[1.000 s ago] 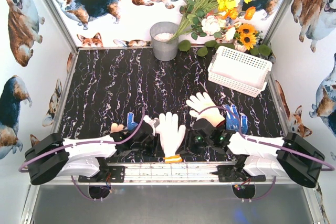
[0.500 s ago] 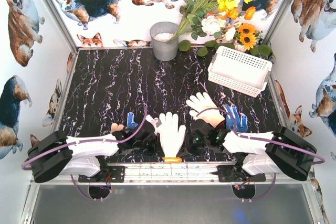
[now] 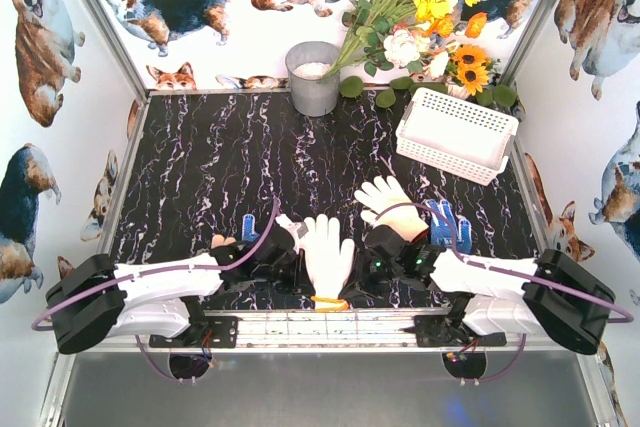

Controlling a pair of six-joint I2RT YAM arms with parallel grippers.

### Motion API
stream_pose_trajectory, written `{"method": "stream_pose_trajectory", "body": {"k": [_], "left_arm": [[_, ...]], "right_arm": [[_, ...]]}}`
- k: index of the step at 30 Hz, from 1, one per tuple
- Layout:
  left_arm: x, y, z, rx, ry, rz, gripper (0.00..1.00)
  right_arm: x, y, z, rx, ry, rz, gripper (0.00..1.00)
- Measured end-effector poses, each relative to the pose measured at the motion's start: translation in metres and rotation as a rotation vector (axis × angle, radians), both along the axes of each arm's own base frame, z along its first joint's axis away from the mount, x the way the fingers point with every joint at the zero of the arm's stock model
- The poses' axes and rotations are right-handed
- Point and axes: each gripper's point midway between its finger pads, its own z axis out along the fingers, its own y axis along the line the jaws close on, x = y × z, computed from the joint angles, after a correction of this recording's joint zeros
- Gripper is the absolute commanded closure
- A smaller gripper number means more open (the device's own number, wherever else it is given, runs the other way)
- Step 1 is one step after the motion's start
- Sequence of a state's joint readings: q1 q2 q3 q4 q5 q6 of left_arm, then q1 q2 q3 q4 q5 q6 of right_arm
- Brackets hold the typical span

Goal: Put the gloves into the storage basket
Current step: Pair the glove with the glove.

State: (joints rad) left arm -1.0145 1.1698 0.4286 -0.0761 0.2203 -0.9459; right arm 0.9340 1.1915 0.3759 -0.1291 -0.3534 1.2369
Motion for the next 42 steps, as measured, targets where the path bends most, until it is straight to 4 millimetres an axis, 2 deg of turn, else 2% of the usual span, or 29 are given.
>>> {"method": "stream_pose_trajectory", "body": {"k": [10,22,34,35,40,42], "left_arm": [[0.001,-0.003,0.018,0.001,-0.024,-0.038,1.00],[-0.012,-0.013,0.023,-0.051,0.020,-0.122,1.00],[-0.026,-0.019,0.006,-0.072,0.089,-0.171,1.00],[-0.027,-0.020,0.006,-0.078,0.091,-0.178,0.98],[-0.027,-0.010,-0.005,-0.018,0.071,-0.192,0.71],[-0.024,0.000,-0.011,0.031,0.049,-0.183,0.68]], "right_arm": [[0.002,-0.006,0.019,0.029,-0.060,-0.014,0.98],[-0.012,-0.018,0.009,-0.044,-0.039,0.038,0.98],[-0.020,-0.026,-0.008,-0.131,-0.004,0.077,0.99],[-0.020,-0.026,-0.010,-0.142,0.004,0.079,0.99],[-0.021,-0.026,-0.015,-0.167,0.019,0.086,0.99],[-0.021,-0.026,-0.015,-0.170,0.017,0.089,0.99]]}}
